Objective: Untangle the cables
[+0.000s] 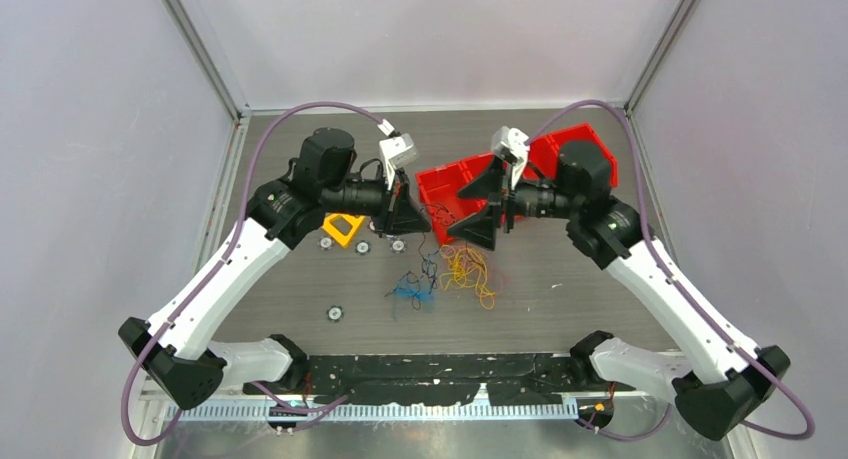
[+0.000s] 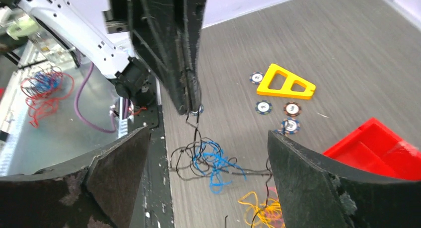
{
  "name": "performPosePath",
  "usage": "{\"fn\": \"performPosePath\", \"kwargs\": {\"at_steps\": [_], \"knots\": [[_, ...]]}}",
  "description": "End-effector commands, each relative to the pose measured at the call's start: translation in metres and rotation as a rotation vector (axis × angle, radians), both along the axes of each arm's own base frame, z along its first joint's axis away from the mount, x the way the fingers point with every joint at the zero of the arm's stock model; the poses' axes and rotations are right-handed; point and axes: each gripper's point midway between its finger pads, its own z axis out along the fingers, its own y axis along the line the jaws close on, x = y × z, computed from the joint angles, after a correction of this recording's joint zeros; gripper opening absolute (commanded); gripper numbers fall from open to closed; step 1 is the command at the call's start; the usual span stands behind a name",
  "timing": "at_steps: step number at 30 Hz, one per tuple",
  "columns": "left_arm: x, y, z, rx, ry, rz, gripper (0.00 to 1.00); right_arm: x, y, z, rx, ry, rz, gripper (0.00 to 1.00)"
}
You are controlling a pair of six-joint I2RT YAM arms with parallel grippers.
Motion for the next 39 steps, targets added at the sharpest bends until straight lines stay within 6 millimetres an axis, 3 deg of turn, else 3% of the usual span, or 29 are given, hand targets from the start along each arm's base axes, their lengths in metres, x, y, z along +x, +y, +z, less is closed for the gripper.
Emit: {"fn": "performPosePath", "kwargs": {"at_steps": [1, 6, 8, 11, 13, 14, 16, 17, 18, 20, 21, 24, 27, 30, 34, 39], "knots": [[-0.001, -0.008, 0.044, -0.144, 0.035, 0.021, 0.00, 0.011, 0.028, 0.019, 0.127, 0.001, 0.002, 0.92], [0.002, -0.011, 0.066, -0.243, 0.088, 0.020, 0.00, 0.002, 0.056, 0.002, 0.134, 0.045, 0.072, 0.88], [0.005, -0.010, 0.074, -0.277, 0.100, 0.023, 0.00, 0.004, 0.064, -0.008, 0.132, 0.062, 0.072, 0.82], [0.013, -0.006, 0.079, -0.309, 0.125, 0.062, 0.00, 0.004, 0.072, -0.010, 0.157, 0.073, 0.086, 0.61], [0.017, -0.004, 0.080, -0.327, 0.140, 0.077, 0.00, 0.001, 0.075, -0.005, 0.174, 0.078, 0.098, 0.41], [0.017, -0.003, 0.080, -0.334, 0.139, 0.082, 0.00, 0.000, 0.076, -0.004, 0.177, 0.081, 0.104, 0.26], [0.019, -0.001, 0.079, -0.342, 0.133, 0.089, 0.00, -0.002, 0.076, -0.003, 0.178, 0.094, 0.105, 0.09], [0.020, 0.001, 0.080, -0.348, 0.121, 0.093, 0.00, -0.003, 0.076, -0.003, 0.178, 0.099, 0.106, 0.07], [0.021, 0.005, 0.078, -0.353, 0.104, 0.102, 0.06, -0.006, 0.074, -0.001, 0.179, 0.106, 0.112, 0.06], [0.026, 0.021, 0.074, -0.364, 0.038, 0.124, 0.50, -0.010, 0.070, 0.005, 0.190, 0.123, 0.119, 0.06], [0.029, 0.031, 0.066, -0.351, -0.010, 0.139, 0.64, -0.012, 0.068, 0.009, 0.201, 0.149, 0.118, 0.06], [0.039, 0.072, 0.041, -0.288, -0.179, 0.244, 0.85, -0.011, 0.060, 0.025, 0.239, 0.157, 0.108, 0.05], [0.026, 0.089, 0.011, -0.190, -0.314, 0.245, 0.94, -0.007, 0.058, 0.037, 0.265, 0.183, 0.090, 0.06], [0.012, 0.084, -0.005, -0.218, -0.331, 0.218, 0.99, -0.002, 0.061, 0.050, 0.299, 0.208, 0.071, 0.05], [0.006, 0.049, 0.008, -0.272, -0.396, 0.189, 0.99, 0.008, 0.065, 0.065, 0.368, 0.297, 0.032, 0.06], [0.030, 0.013, 0.051, -0.338, -0.445, 0.270, 0.96, 0.011, 0.070, 0.086, 0.435, 0.358, 0.027, 0.05]]}}
